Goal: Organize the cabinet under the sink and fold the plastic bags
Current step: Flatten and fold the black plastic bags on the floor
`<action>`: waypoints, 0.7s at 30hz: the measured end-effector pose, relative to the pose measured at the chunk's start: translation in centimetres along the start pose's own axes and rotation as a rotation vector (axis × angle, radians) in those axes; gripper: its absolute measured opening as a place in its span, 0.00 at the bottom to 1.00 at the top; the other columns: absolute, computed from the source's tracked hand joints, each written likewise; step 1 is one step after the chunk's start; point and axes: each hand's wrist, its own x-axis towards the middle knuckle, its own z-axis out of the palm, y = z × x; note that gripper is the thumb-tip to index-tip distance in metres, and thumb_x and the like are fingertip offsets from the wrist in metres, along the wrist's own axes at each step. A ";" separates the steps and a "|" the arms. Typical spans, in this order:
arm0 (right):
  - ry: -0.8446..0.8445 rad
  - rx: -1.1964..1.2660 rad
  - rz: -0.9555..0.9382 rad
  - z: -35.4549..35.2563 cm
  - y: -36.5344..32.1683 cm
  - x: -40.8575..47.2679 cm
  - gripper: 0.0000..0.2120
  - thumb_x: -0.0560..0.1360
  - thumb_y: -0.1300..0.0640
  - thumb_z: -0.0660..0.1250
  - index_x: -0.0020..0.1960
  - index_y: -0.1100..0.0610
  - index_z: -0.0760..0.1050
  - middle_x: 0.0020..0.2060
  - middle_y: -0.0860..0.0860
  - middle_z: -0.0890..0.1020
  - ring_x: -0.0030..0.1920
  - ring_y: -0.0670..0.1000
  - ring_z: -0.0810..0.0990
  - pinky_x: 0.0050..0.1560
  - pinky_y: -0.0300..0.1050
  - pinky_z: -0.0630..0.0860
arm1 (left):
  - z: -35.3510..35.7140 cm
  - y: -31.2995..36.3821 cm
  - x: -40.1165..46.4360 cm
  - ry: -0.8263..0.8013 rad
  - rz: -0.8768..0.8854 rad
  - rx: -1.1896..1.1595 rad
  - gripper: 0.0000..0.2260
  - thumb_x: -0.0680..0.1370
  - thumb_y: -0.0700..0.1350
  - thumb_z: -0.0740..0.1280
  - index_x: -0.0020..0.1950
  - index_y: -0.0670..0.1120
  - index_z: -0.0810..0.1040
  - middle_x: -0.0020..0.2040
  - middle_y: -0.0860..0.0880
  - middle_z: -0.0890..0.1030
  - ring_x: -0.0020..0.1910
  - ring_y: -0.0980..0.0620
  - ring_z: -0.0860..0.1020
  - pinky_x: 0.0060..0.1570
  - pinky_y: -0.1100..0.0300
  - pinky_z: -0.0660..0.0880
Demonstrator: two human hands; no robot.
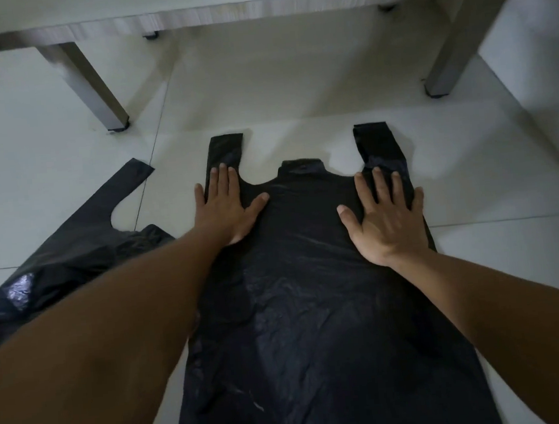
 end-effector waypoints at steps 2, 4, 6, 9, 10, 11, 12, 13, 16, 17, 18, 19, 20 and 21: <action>-0.026 0.006 0.007 -0.1 -0.1 0.1 0.36 0.77 0.31 0.36 0.80 0.46 0.39 0.80 0.51 0.42 0.79 0.58 0.40 0.75 0.67 0.42 | -1.0 0.0 -0.2 -0.050 -0.019 -0.036 0.41 0.77 0.70 0.45 0.78 0.44 0.36 0.78 0.45 0.33 0.77 0.49 0.33 0.74 0.42 0.34; -0.057 0.019 0.010 -0.3 0.0 0.1 0.36 0.77 0.31 0.36 0.80 0.46 0.38 0.80 0.51 0.41 0.79 0.58 0.38 0.75 0.68 0.41 | -1.4 0.3 -1.6 0.023 0.013 -0.015 0.40 0.78 0.69 0.45 0.78 0.43 0.36 0.78 0.45 0.33 0.77 0.48 0.34 0.72 0.42 0.32; -0.106 0.052 0.003 -0.6 0.1 0.3 0.36 0.77 0.30 0.38 0.79 0.45 0.37 0.79 0.50 0.39 0.78 0.58 0.36 0.74 0.67 0.39 | -1.2 1.4 -4.6 0.093 0.094 -0.011 0.39 0.79 0.67 0.45 0.79 0.43 0.37 0.78 0.45 0.34 0.77 0.49 0.34 0.73 0.43 0.33; -0.256 0.144 0.001 -1.8 0.5 0.9 0.36 0.78 0.30 0.40 0.79 0.44 0.35 0.78 0.48 0.34 0.77 0.56 0.31 0.74 0.66 0.33 | -0.1 3.1 -9.9 0.064 0.197 -0.047 0.38 0.79 0.66 0.45 0.79 0.44 0.38 0.79 0.47 0.35 0.77 0.50 0.34 0.74 0.44 0.34; -0.285 0.201 0.007 -2.3 0.7 0.9 0.35 0.78 0.31 0.41 0.79 0.44 0.35 0.78 0.48 0.33 0.77 0.56 0.31 0.74 0.65 0.33 | 0.2 3.5 -11.5 0.049 0.213 -0.054 0.38 0.79 0.66 0.45 0.79 0.44 0.38 0.79 0.47 0.35 0.77 0.50 0.34 0.74 0.44 0.34; -0.280 0.255 0.017 -2.7 0.9 0.8 0.34 0.79 0.32 0.42 0.79 0.44 0.35 0.78 0.48 0.34 0.77 0.56 0.31 0.74 0.65 0.33 | 0.7 3.8 -12.9 0.049 0.219 -0.067 0.37 0.79 0.66 0.45 0.79 0.44 0.38 0.79 0.47 0.35 0.77 0.51 0.34 0.74 0.45 0.34; -0.245 0.286 0.023 -3.1 1.0 0.4 0.33 0.80 0.34 0.43 0.79 0.44 0.36 0.79 0.49 0.35 0.77 0.56 0.32 0.74 0.65 0.34 | 1.2 3.9 -13.9 0.057 0.218 -0.081 0.37 0.79 0.66 0.45 0.79 0.44 0.38 0.79 0.47 0.35 0.76 0.51 0.33 0.74 0.46 0.33; -0.198 0.280 0.009 -3.3 1.0 -0.3 0.32 0.81 0.36 0.44 0.80 0.45 0.38 0.79 0.49 0.36 0.78 0.56 0.33 0.74 0.65 0.34 | 1.7 3.9 -14.9 0.064 0.217 -0.090 0.36 0.79 0.65 0.45 0.79 0.45 0.39 0.79 0.48 0.36 0.76 0.51 0.34 0.74 0.47 0.33; -0.029 0.170 -0.153 -3.3 -0.5 -4.6 0.31 0.82 0.40 0.46 0.80 0.48 0.41 0.80 0.50 0.40 0.78 0.57 0.36 0.75 0.65 0.36 | 2.9 3.3 -17.0 0.080 0.224 -0.068 0.35 0.79 0.65 0.43 0.79 0.45 0.39 0.79 0.48 0.37 0.77 0.52 0.34 0.74 0.49 0.32; 0.010 0.174 -0.193 -3.1 -1.2 -6.6 0.31 0.82 0.40 0.47 0.80 0.48 0.43 0.80 0.50 0.42 0.79 0.57 0.38 0.76 0.64 0.38 | 3.3 3.1 -17.7 0.085 0.226 -0.054 0.36 0.79 0.65 0.41 0.79 0.45 0.40 0.79 0.47 0.37 0.77 0.51 0.34 0.74 0.49 0.33; 0.030 0.182 -0.217 -2.8 -1.9 -8.6 0.31 0.82 0.40 0.48 0.80 0.49 0.44 0.80 0.51 0.44 0.79 0.57 0.40 0.76 0.64 0.39 | 3.6 2.8 -18.3 0.091 0.235 -0.038 0.36 0.77 0.66 0.38 0.79 0.46 0.40 0.79 0.47 0.37 0.77 0.51 0.34 0.74 0.49 0.33; 0.033 0.176 -0.235 -2.5 -2.5 -10.5 0.31 0.81 0.40 0.49 0.80 0.49 0.45 0.80 0.51 0.45 0.79 0.57 0.41 0.76 0.65 0.40 | 3.8 2.5 -19.0 0.097 0.248 -0.019 0.37 0.75 0.66 0.35 0.79 0.47 0.40 0.79 0.47 0.37 0.77 0.50 0.34 0.75 0.48 0.34; 0.026 0.145 -0.252 -1.9 -3.0 -12.2 0.31 0.81 0.39 0.48 0.80 0.49 0.46 0.80 0.52 0.46 0.79 0.58 0.42 0.76 0.65 0.40 | 4.1 2.2 -19.5 0.100 0.264 0.003 0.37 0.75 0.66 0.34 0.79 0.48 0.41 0.79 0.47 0.38 0.77 0.49 0.35 0.75 0.47 0.35; 0.009 0.105 -0.266 -1.3 -3.4 -13.7 0.31 0.81 0.38 0.47 0.80 0.48 0.46 0.80 0.52 0.46 0.79 0.58 0.43 0.76 0.66 0.41 | 4.4 2.1 -20.1 0.096 0.279 0.022 0.37 0.74 0.66 0.34 0.79 0.49 0.41 0.79 0.47 0.38 0.77 0.49 0.35 0.75 0.46 0.36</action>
